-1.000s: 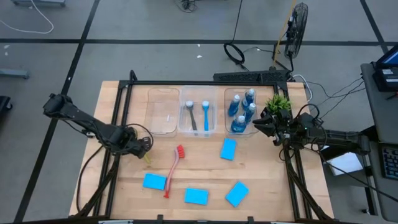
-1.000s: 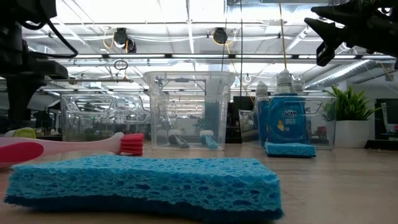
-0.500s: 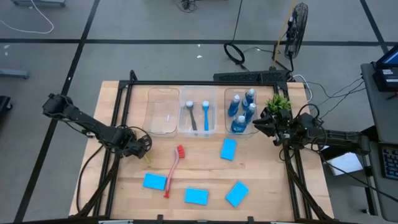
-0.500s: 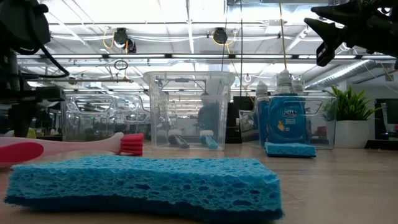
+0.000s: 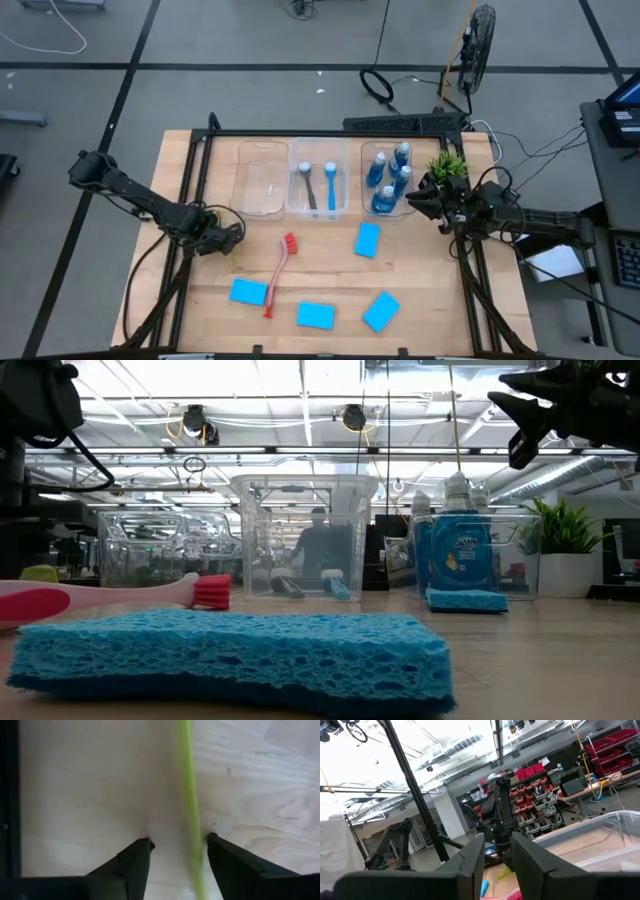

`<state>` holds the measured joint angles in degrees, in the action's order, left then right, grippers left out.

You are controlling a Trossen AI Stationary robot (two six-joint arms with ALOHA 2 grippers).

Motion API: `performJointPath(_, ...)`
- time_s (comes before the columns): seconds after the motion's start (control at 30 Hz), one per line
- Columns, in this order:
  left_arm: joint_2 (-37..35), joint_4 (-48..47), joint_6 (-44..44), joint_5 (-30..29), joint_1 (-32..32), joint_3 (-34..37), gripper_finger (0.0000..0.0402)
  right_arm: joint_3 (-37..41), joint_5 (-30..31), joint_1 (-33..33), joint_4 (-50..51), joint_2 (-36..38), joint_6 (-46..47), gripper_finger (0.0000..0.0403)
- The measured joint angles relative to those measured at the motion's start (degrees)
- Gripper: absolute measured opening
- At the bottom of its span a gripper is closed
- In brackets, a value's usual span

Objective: Pick & Place Kitchen Sink Supplies
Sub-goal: Put the yellow green dishwashing brush into the transparent white bin

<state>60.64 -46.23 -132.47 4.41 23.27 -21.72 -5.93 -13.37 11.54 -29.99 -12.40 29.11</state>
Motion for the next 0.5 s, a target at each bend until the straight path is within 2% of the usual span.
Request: performJointPath(0.5, 0.07, -0.58, 0.40, -1.06, 0.11, 0.09, 0.0025, 0.00, 0.02, 0.01, 0.29, 0.00, 0.08, 0.0086)
